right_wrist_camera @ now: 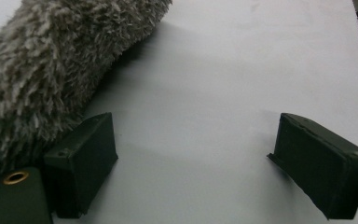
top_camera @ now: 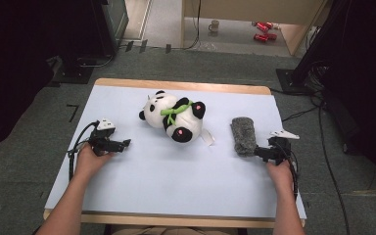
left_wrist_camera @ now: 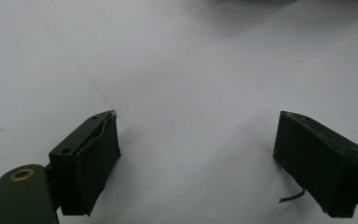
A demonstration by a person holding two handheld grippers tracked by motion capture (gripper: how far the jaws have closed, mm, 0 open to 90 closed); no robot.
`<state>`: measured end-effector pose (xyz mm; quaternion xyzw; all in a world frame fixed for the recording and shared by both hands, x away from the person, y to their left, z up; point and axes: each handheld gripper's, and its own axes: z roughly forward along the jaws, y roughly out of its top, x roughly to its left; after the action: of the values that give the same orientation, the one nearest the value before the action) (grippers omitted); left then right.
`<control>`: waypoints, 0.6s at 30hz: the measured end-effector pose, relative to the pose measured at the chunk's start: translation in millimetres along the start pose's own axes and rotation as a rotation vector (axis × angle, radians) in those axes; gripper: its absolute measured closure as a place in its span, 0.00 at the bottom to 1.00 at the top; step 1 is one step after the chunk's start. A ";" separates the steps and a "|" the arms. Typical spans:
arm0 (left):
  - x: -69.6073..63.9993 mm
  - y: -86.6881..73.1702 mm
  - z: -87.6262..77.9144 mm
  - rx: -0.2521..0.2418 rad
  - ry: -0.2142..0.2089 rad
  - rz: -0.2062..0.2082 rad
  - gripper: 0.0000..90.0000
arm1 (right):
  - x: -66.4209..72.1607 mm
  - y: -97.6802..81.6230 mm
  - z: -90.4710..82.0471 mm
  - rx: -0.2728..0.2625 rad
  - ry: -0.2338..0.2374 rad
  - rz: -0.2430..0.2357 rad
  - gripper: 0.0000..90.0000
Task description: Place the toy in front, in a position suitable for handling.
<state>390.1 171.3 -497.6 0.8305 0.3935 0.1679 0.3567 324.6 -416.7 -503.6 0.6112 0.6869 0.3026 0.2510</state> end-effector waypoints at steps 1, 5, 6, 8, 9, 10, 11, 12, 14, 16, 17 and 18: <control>0.0 0.0 0.0 0.000 0.000 0.000 0.15 | -0.1 0.0 0.0 0.000 0.000 0.000 0.14; 0.0 0.0 0.0 0.000 0.000 0.001 0.15 | -0.1 0.0 0.0 0.000 0.000 0.000 0.14; 0.1 0.0 0.0 0.001 0.000 0.001 0.15 | 0.0 0.0 0.0 0.000 0.001 0.001 0.14; 0.0 0.1 -0.1 0.001 0.000 0.001 0.15 | -0.1 0.0 0.1 0.000 0.001 0.001 0.14; 0.0 0.0 0.0 0.001 0.000 0.001 0.15 | -0.1 0.0 0.1 0.000 0.001 0.001 0.14; 0.0 0.0 0.0 0.001 0.000 0.001 0.15 | -0.1 0.0 0.1 0.000 0.001 0.001 0.14; -0.2 0.1 0.0 0.001 0.001 0.001 0.15 | -0.1 0.0 0.1 0.000 0.001 0.000 0.14; -0.1 0.1 -0.1 0.001 0.001 0.001 0.15 | -0.1 0.0 0.1 0.000 0.000 0.000 0.14; -0.1 0.3 -0.1 0.003 0.001 0.002 0.15 | -0.1 0.0 0.1 0.001 0.000 0.000 0.14; 0.0 0.9 0.0 0.008 0.002 0.000 0.15 | -0.1 0.0 0.1 0.000 0.001 0.001 0.14; 0.1 1.3 0.2 0.009 0.003 -0.001 0.15 | -0.1 0.0 0.1 0.000 0.001 0.002 0.14; 0.1 1.4 0.3 0.008 0.003 -0.003 0.15 | -0.1 0.0 0.1 0.000 0.001 0.002 0.14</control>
<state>391.1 170.6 -496.8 0.8310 0.3961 0.1671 0.3530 324.7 -416.8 -503.7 0.6118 0.6863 0.3035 0.2504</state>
